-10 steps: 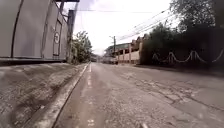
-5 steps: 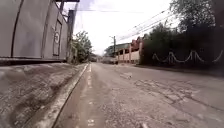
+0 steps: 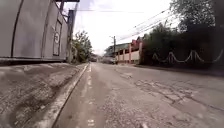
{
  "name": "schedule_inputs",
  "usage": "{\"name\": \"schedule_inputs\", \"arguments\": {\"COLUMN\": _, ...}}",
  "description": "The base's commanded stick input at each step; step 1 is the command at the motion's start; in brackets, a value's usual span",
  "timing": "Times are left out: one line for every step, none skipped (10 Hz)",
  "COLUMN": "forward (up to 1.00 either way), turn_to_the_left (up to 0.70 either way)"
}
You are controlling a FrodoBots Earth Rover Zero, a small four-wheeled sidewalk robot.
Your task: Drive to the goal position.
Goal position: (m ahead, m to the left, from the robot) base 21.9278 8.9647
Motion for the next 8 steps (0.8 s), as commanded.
{"name": "schedule_inputs", "arguments": {"forward": 0.05, "turn_to_the_left": 0.00}}
{"name": "schedule_inputs", "arguments": {"forward": 0.05, "turn_to_the_left": 0.00}}
{"name": "schedule_inputs", "arguments": {"forward": 0.06, "turn_to_the_left": 0.00}}
{"name": "schedule_inputs", "arguments": {"forward": 0.06, "turn_to_the_left": 0.00}}
{"name": "schedule_inputs", "arguments": {"forward": 0.06, "turn_to_the_left": 0.00}}
{"name": "schedule_inputs", "arguments": {"forward": 0.06, "turn_to_the_left": 0.00}}
{"name": "schedule_inputs", "arguments": {"forward": 0.05, "turn_to_the_left": 0.00}}
{"name": "schedule_inputs", "arguments": {"forward": 0.06, "turn_to_the_left": 0.00}}
